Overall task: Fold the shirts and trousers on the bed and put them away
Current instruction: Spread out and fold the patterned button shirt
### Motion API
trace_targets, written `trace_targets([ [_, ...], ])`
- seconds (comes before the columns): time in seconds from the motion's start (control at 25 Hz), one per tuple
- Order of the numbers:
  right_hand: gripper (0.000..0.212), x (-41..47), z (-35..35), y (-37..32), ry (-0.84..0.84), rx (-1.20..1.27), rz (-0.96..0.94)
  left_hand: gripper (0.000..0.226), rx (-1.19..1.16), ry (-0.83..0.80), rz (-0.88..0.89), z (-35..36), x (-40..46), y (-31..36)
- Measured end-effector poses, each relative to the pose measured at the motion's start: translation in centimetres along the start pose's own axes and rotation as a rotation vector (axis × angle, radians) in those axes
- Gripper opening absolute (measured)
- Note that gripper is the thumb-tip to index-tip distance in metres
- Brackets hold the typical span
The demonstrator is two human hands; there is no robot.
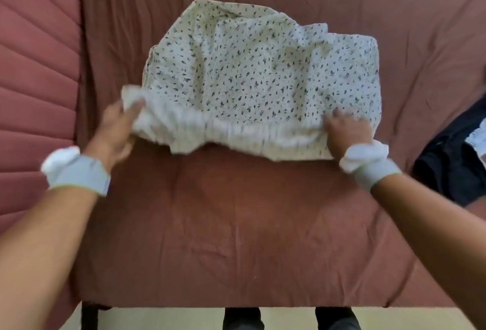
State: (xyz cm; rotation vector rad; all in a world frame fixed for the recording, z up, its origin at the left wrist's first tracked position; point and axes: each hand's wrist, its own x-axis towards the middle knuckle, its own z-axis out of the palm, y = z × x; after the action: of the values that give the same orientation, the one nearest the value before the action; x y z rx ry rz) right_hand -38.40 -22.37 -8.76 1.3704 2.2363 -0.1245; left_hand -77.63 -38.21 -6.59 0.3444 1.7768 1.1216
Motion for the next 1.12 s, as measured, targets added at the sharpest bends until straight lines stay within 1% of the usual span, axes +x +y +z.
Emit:
trace_targets([
  [0.04, 0.056, 1.6, -1.7, 1.1, 0.188, 0.07, 0.071, 0.024, -0.051, -0.045, 0.049, 0.9, 2.2, 1.8],
  [0.08, 0.065, 3.0, -2.9, 1.9, 0.351, 0.138, 0.128, 0.035, -0.037, -0.059, 0.076, 1.7, 3.9, 2.8],
  [0.12, 0.073, 3.4, -3.2, 2.0, 0.411, 0.159, 0.153, 0.046, 0.053, -0.016, 0.103, 2.2, 4.8, 2.5],
  [0.16, 0.077, 3.2, -2.7, 1.7, 0.389, 0.14, 0.121, 0.055, 0.241, 0.082, 0.123, 2.4, 5.0, 1.4],
  [0.2, 0.078, 2.8, -1.5, 1.0, 0.31, 0.101, 0.049, 0.064, 0.429, 0.191, 0.144, 2.4, 5.0, -0.2],
  [0.24, 0.078, 1.7, 0.6, -0.2, 0.185, 0.052, -0.035, 0.075, 0.579, 0.262, 0.115, 2.0, 4.7, -2.2],
  [0.28, 0.077, 0.5, 2.9, -1.4, 0.076, 0.01, -0.102, 0.085, 0.661, 0.304, 0.059, 1.4, 4.5, -4.1],
  [0.32, 0.077, -0.8, 4.9, -2.3, 0.012, -0.017, -0.141, 0.094, 0.676, 0.324, 0.011, 0.5, 4.5, -5.6],
  [0.36, 0.074, -1.4, 6.6, -2.6, 0.011, -0.034, -0.152, 0.097, 0.653, 0.319, -0.019, -0.3, 4.9, -6.5],
  [0.4, 0.067, -1.2, 7.7, -2.6, 0.046, -0.037, -0.12, 0.093, 0.592, 0.302, -0.026, -0.7, 5.4, -6.7],
  [0.44, 0.06, -0.8, 8.1, -2.4, 0.052, -0.026, -0.061, 0.085, 0.503, 0.271, -0.002, -0.6, 5.9, -6.6],
  [0.48, 0.055, -0.3, 8.2, -2.2, 0.08, -0.018, -0.004, 0.073, 0.396, 0.222, 0.028, -0.2, 6.4, -6.8],
  [0.56, 0.048, 0.9, 8.1, -1.8, 0.125, -0.041, 0.038, 0.042, 0.158, 0.155, 0.063, 0.8, 6.7, -7.3],
  [0.6, 0.042, 1.3, 7.8, -1.4, 0.126, -0.059, 0.034, 0.026, 0.108, 0.167, 0.09, 1.1, 6.8, -7.5],
  [0.64, 0.037, 1.5, 7.3, -1.1, 0.082, -0.086, 0.01, 0.014, 0.105, 0.22, 0.118, 0.7, 7.0, -7.7],
  [0.68, 0.032, 1.4, 6.8, -0.8, 0.019, -0.13, -0.035, 0.009, 0.163, 0.281, 0.155, -0.4, 6.9, -7.7],
  [0.72, 0.028, 0.7, 6.2, -0.4, -0.062, -0.185, -0.063, 0.013, 0.285, 0.322, 0.193, -2.1, 6.6, -7.7],
  [0.76, 0.026, -0.1, 5.8, -0.1, -0.15, -0.235, -0.073, 0.021, 0.464, 0.338, 0.226, -3.9, 5.9, -7.5],
  [0.8, 0.025, -0.8, 5.4, 0.0, -0.245, -0.265, -0.072, 0.029, 0.642, 0.306, 0.249, -5.7, 4.8, -7.4],
  [0.88, 0.027, -1.9, 5.1, -0.2, -0.374, -0.27, -0.073, 0.035, 0.927, 0.117, 0.249, -7.2, 2.3, -8.1],
  [0.92, 0.026, -2.3, 4.8, -1.0, -0.417, -0.244, -0.106, 0.036, 0.997, 0.061, 0.297, -7.3, 1.1, -8.3],
  [0.96, 0.024, -2.3, 4.4, -2.0, -0.419, -0.193, -0.159, 0.038, 1.019, 0.037, 0.357, -6.9, 0.5, -8.7],
  [1.0, 0.024, -2.2, 3.8, -3.7, -0.376, -0.121, -0.243, 0.04, 0.986, 0.012, 0.42, -6.1, 0.2, -8.6],
  [1.04, 0.03, -2.0, 3.2, -5.7, -0.271, -0.023, -0.343, 0.04, 0.934, 0.004, 0.428, -5.0, 0.2, -8.0],
  [1.08, 0.039, -1.7, 2.1, -8.0, -0.123, 0.073, -0.443, 0.037, 0.894, -0.032, 0.416, -3.6, 0.1, -7.4],
  [1.12, 0.049, -1.1, 0.9, -10.7, 0.062, 0.148, -0.549, 0.034, 0.899, -0.09, 0.43, -2.0, -0.1, -6.8],
])
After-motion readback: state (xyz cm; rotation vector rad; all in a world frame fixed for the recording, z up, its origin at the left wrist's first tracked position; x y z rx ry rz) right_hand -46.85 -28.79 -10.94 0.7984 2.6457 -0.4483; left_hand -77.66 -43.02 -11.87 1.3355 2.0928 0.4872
